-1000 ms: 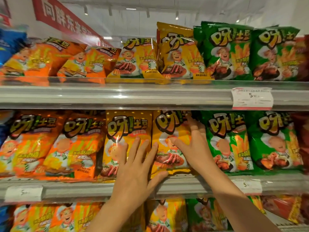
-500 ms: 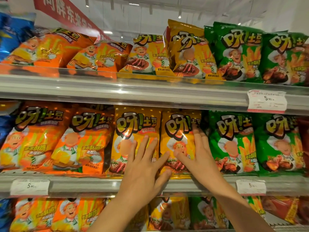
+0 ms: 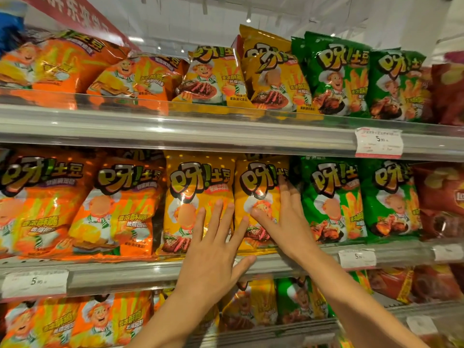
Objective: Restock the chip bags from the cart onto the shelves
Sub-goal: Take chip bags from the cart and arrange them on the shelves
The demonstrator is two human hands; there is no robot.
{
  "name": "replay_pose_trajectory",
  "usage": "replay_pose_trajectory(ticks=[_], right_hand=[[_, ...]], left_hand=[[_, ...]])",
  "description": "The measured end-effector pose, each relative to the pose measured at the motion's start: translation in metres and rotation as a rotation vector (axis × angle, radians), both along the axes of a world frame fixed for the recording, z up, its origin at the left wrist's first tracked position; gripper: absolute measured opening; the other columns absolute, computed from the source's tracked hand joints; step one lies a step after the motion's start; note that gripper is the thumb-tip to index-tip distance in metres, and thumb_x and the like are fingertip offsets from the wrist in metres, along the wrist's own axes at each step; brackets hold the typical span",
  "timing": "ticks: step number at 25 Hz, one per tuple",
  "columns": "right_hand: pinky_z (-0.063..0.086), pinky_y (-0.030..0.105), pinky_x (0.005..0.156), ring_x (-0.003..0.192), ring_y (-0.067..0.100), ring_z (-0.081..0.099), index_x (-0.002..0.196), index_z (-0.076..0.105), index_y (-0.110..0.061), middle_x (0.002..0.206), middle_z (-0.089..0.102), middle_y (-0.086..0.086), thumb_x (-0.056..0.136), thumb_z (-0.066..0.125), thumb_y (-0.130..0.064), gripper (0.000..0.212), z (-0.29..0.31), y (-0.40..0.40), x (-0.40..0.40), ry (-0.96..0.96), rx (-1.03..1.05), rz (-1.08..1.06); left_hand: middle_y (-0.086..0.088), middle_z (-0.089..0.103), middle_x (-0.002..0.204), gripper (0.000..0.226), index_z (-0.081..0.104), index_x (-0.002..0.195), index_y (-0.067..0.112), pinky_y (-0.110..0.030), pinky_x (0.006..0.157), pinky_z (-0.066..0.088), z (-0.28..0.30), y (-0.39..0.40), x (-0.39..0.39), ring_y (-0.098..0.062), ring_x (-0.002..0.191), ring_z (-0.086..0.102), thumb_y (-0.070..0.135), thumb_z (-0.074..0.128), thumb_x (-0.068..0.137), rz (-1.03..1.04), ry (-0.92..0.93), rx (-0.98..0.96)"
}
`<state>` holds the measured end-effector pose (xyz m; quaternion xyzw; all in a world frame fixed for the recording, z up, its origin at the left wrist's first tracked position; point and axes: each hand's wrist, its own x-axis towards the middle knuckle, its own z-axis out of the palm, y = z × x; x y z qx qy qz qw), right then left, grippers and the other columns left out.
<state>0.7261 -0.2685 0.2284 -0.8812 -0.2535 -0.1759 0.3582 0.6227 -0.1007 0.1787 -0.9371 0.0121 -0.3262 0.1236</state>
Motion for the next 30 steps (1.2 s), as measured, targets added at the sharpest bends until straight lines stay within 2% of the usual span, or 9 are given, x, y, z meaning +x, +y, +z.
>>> replay_pose_trajectory(ticks=[5, 7, 9, 14, 19, 21, 23, 26, 30], right_hand=[[0.022, 0.037, 0.120, 0.154, 0.014, 0.010, 0.158, 0.008, -0.047, 0.166, 0.007, -0.009, 0.099, 0.044, -0.063, 0.071, -0.027, -0.016, -0.028, -0.160, 0.029, -0.039], [0.031, 0.038, 0.114, 0.145, 0.014, 0.022, 0.152, 0.030, -0.044, 0.156, 0.023, -0.007, 0.101, 0.045, -0.055, 0.054, -0.042, -0.022, -0.040, -0.295, 0.035, -0.098], [0.042, 0.041, 0.107, 0.132, 0.012, 0.033, 0.145, 0.044, -0.037, 0.141, 0.035, -0.003, 0.102, 0.048, -0.050, 0.045, -0.049, -0.023, -0.044, -0.290, 0.036, -0.136], [0.043, 0.039, 0.104, 0.127, 0.020, 0.041, 0.146, 0.046, -0.028, 0.132, 0.043, 0.001, 0.100, 0.054, -0.050, 0.051, -0.031, -0.026, -0.046, -0.194, -0.081, -0.130], [0.034, 0.014, 0.102, 0.135, -0.002, 0.036, 0.145, 0.040, -0.045, 0.142, 0.036, -0.021, 0.096, 0.055, -0.059, 0.054, -0.035, -0.072, -0.081, -0.124, 0.092, -0.079], [0.036, 0.010, 0.100, 0.134, -0.006, 0.040, 0.142, 0.041, -0.051, 0.141, 0.039, -0.024, 0.093, 0.054, -0.063, 0.052, -0.055, -0.108, -0.103, -0.068, 0.190, -0.155], [0.040, 0.012, 0.099, 0.129, -0.006, 0.045, 0.139, 0.046, -0.046, 0.136, 0.045, -0.021, 0.094, 0.056, -0.060, 0.048, -0.084, -0.147, -0.124, 0.027, 0.235, -0.249], [0.041, 0.018, 0.104, 0.122, -0.004, 0.049, 0.138, 0.050, -0.032, 0.129, 0.052, -0.006, 0.091, 0.064, -0.044, 0.050, -0.139, -0.202, -0.151, 0.164, 0.212, -0.420], [0.046, 0.049, 0.105, 0.121, 0.027, 0.056, 0.137, 0.055, -0.010, 0.128, 0.056, 0.007, 0.090, 0.076, -0.016, 0.052, -0.212, -0.273, -0.178, 0.378, 0.226, -0.644]], left_hand=[[-0.018, 0.024, 0.163, 0.072, 0.041, 0.153, 0.022, -0.062, 0.119, 0.016, -0.001, 0.004, 0.003, -0.039, 0.153, 0.014, 0.067, 0.032, 0.097, -0.043, -0.045, -0.003], [-0.018, 0.027, 0.162, 0.071, 0.036, 0.155, 0.026, -0.061, 0.119, 0.014, -0.001, 0.004, 0.003, -0.040, 0.153, 0.015, 0.066, 0.034, 0.096, -0.067, -0.051, -0.005], [-0.019, 0.030, 0.161, 0.067, 0.033, 0.155, 0.033, -0.062, 0.119, 0.013, -0.003, 0.005, 0.003, -0.042, 0.152, 0.016, 0.064, 0.033, 0.096, -0.097, -0.050, 0.020], [-0.019, 0.032, 0.161, 0.066, 0.040, 0.152, 0.034, -0.062, 0.121, 0.008, 0.001, 0.000, -0.004, -0.041, 0.153, 0.015, 0.063, 0.030, 0.093, -0.115, -0.012, -0.046], [-0.016, 0.033, 0.159, 0.067, 0.046, 0.148, 0.020, -0.063, 0.120, 0.006, -0.015, -0.027, -0.018, -0.040, 0.152, 0.016, 0.053, 0.060, 0.092, -0.338, -0.102, -0.263], [-0.015, 0.037, 0.155, 0.057, 0.048, 0.143, 0.019, -0.064, 0.120, 0.013, -0.037, -0.051, -0.027, -0.040, 0.151, 0.022, 0.049, 0.056, 0.095, -0.497, -0.107, -0.261], [-0.014, 0.042, 0.152, 0.052, 0.052, 0.142, 0.019, -0.064, 0.117, 0.023, -0.059, -0.081, -0.034, -0.040, 0.149, 0.027, 0.048, 0.047, 0.098, -0.613, -0.036, -0.269], [-0.015, 0.049, 0.148, 0.050, 0.059, 0.139, 0.018, -0.065, 0.111, 0.036, -0.087, -0.131, -0.037, -0.041, 0.144, 0.037, 0.042, 0.055, 0.095, -0.705, 0.093, -0.284], [-0.021, 0.052, 0.145, 0.049, 0.064, 0.133, 0.013, -0.064, 0.107, 0.040, -0.123, -0.202, -0.020, -0.045, 0.140, 0.043, 0.038, 0.056, 0.092, -0.798, 0.285, -0.287]])
